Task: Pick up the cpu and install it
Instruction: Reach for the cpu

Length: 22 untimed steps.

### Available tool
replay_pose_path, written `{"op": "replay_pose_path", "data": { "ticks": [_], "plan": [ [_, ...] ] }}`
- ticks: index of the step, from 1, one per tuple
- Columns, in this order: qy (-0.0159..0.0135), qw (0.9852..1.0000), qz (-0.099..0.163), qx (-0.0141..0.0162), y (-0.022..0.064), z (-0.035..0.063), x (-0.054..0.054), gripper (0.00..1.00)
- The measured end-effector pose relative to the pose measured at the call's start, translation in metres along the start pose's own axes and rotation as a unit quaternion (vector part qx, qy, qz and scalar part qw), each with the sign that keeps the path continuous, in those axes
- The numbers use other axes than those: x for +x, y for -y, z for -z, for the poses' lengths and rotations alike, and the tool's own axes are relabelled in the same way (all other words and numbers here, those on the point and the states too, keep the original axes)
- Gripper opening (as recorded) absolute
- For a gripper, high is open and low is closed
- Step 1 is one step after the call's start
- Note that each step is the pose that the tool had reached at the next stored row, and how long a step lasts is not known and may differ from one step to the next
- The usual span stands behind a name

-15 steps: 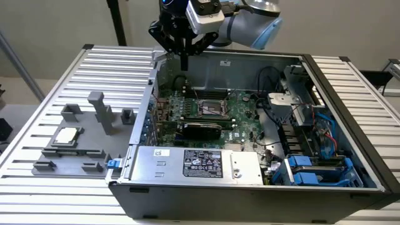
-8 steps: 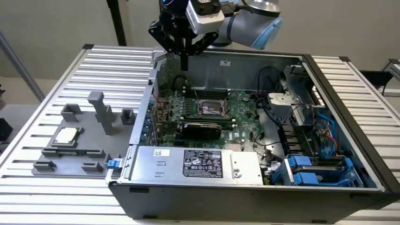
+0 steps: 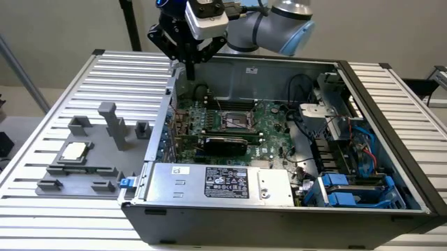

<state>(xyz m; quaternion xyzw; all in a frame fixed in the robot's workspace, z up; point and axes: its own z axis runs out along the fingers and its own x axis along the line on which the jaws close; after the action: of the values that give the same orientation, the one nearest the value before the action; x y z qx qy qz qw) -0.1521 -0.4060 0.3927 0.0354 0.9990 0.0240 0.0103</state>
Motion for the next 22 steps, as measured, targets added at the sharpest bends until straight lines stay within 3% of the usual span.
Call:
{"op": "replay_pose_path", "data": {
  "ticks": [14,16,22],
  "plan": [
    [0.0001,1.0000,0.000,-0.0001,0.0104,0.0008,0.063,0.11],
    [0.0000,1.0000,0.000,0.0000,0.0137,0.0006,0.089,0.11],
    [0.0000,1.0000,0.000,0.0000,0.0171,0.0005,0.118,0.11]
  ]
}}
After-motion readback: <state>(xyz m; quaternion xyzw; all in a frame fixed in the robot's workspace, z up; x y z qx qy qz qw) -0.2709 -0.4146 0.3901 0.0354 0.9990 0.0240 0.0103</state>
